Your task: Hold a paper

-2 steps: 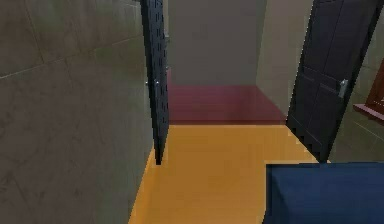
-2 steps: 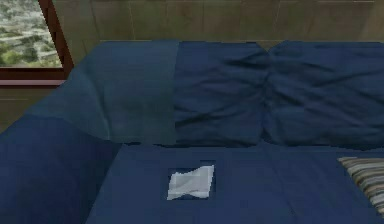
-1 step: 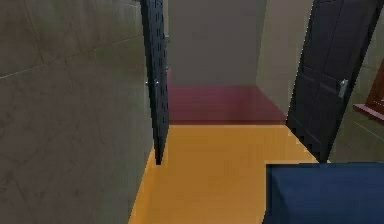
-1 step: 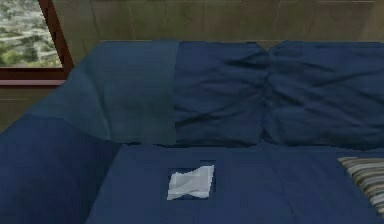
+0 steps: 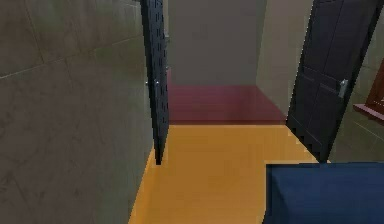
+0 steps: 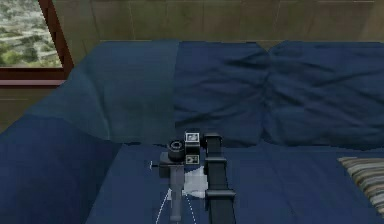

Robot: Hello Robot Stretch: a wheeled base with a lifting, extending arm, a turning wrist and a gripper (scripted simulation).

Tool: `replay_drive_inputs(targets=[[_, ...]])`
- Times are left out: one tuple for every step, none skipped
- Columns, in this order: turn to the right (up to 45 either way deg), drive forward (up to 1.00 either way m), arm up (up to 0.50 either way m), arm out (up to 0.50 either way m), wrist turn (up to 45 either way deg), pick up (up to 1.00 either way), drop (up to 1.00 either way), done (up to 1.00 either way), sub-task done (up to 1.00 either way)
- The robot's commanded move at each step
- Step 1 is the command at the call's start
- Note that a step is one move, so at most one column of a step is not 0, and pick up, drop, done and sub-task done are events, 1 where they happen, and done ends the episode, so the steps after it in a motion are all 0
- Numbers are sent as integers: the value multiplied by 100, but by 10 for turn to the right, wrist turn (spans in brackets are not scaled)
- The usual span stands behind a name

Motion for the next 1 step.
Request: replay_drive_inputs(targets=[[0, 0, 0, 0, 450, 0, 0, 0, 0]])
